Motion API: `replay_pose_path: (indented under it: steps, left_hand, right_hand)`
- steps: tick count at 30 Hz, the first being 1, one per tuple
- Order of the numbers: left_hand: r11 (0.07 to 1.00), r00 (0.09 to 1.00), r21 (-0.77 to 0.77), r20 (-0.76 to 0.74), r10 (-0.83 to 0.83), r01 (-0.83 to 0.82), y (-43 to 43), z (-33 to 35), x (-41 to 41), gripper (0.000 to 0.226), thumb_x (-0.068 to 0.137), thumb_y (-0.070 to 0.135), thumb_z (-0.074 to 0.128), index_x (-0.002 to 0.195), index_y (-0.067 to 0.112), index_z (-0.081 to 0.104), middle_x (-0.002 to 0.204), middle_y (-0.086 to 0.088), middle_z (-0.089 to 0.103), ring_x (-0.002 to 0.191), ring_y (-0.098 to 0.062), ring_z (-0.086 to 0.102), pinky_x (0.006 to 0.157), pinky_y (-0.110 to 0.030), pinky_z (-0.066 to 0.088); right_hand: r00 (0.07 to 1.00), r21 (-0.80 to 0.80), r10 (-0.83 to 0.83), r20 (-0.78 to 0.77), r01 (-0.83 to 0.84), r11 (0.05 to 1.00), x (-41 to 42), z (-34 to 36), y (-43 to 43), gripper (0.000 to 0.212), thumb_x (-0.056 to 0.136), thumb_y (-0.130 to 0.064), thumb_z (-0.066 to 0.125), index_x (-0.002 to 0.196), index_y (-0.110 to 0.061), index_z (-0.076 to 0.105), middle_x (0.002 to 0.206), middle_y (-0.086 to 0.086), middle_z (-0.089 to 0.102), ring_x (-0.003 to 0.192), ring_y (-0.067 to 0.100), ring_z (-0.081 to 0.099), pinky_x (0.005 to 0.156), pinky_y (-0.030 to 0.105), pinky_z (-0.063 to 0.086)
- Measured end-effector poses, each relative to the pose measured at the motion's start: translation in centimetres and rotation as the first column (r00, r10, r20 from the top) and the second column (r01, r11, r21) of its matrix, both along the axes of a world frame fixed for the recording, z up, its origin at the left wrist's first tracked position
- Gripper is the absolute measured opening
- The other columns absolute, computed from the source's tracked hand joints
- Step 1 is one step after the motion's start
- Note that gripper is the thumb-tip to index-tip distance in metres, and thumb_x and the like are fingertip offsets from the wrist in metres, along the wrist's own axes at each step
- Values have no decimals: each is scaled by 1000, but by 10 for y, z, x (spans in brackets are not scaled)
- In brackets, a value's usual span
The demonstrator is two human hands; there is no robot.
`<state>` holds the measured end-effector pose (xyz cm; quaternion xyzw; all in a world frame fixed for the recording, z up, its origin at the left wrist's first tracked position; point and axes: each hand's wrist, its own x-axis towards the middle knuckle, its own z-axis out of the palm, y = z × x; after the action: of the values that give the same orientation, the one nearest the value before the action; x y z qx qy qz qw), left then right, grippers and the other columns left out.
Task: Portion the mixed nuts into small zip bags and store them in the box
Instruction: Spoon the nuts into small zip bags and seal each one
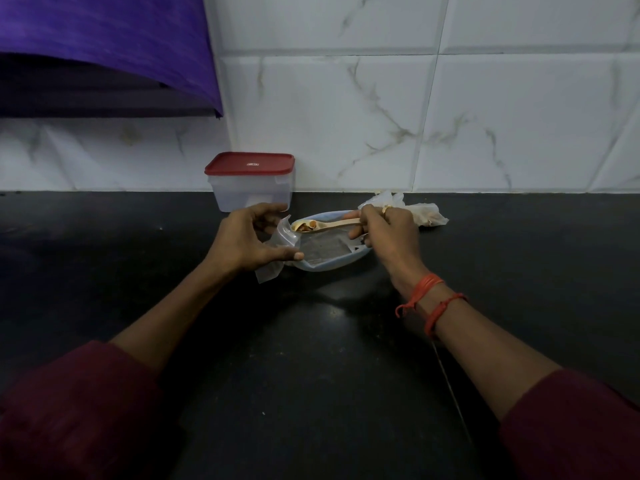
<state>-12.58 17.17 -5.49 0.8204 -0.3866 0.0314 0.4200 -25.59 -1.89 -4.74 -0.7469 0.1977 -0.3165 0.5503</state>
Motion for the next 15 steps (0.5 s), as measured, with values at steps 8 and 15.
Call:
replay_pose_path:
  steps: [8, 15]
  left_hand:
    - [1000, 999, 23, 53, 12, -14, -1, 0, -3, 90, 58, 38, 89, 138, 19, 53, 108, 13, 61, 91, 2, 59, 71, -11, 50]
    - [1000, 996, 21, 90, 5, -6, -2, 3, -6, 87, 60, 35, 90, 137, 19, 53, 107, 17, 58, 87, 9, 56, 66, -2, 46]
  right_hand:
    - [998, -9, 1, 58, 0, 1000, 1, 2, 7, 30, 96, -16, 51, 87, -25, 78, 65, -1, 73, 67, 15, 61, 73, 36, 55]
    - [999, -148, 11, 30, -7, 989, 1, -1, 8, 31, 97, -19, 53, 80, -34, 74, 62, -5, 72, 66, 12, 61, 73, 42, 56]
